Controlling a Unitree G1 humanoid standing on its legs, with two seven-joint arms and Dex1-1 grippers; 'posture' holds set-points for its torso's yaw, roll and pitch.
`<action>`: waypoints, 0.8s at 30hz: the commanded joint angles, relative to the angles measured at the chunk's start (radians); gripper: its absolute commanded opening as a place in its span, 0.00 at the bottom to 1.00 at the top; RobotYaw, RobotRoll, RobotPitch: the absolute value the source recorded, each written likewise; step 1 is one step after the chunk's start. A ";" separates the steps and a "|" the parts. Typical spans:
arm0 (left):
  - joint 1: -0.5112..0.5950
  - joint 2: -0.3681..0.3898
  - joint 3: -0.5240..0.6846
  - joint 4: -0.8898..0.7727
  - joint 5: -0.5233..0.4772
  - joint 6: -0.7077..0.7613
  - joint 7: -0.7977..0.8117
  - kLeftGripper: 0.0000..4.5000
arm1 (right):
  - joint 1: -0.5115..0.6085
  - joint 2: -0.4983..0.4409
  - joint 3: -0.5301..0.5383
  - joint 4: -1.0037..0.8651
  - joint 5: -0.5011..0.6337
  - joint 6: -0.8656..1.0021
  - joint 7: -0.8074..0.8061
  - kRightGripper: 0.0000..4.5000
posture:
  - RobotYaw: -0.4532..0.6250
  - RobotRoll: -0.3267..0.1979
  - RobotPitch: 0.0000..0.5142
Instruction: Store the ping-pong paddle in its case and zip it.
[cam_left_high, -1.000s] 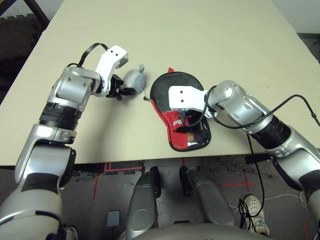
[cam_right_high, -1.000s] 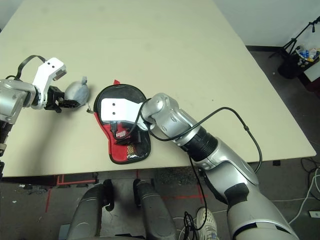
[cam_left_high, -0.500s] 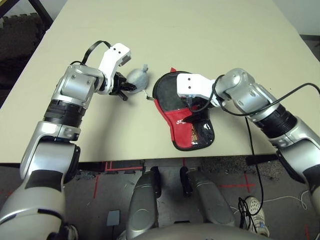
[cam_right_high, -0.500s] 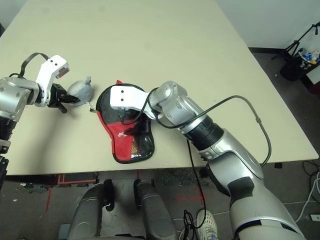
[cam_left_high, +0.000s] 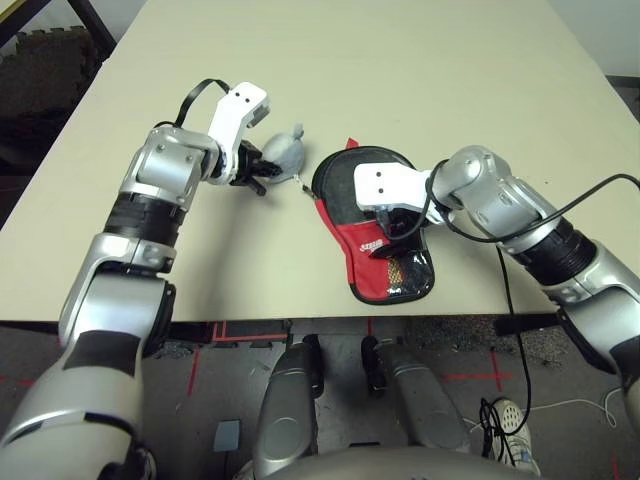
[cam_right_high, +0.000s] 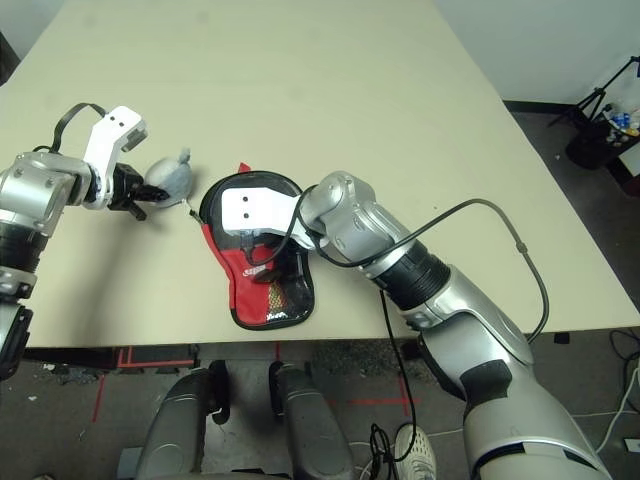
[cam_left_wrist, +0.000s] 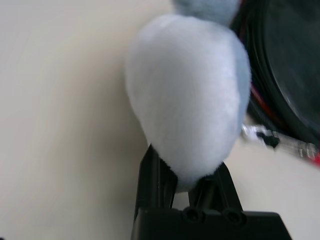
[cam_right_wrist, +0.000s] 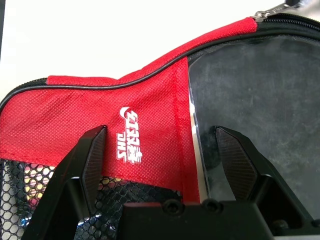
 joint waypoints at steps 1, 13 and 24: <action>-0.048 -0.011 0.017 0.112 0.047 -0.092 0.080 0.05 | 0.038 0.022 0.045 0.028 -0.013 0.009 0.007 1.00 | 0.31 0.62 0.41; -0.210 -0.140 0.026 0.554 0.168 -0.489 0.460 0.05 | 0.052 0.121 -0.002 0.094 -0.015 -0.032 -0.049 1.00 | 0.30 0.62 0.43; -0.301 -0.327 0.031 0.676 0.251 -0.741 0.750 0.05 | 0.068 0.172 -0.019 0.130 -0.017 -0.052 -0.076 1.00 | 0.29 0.62 0.44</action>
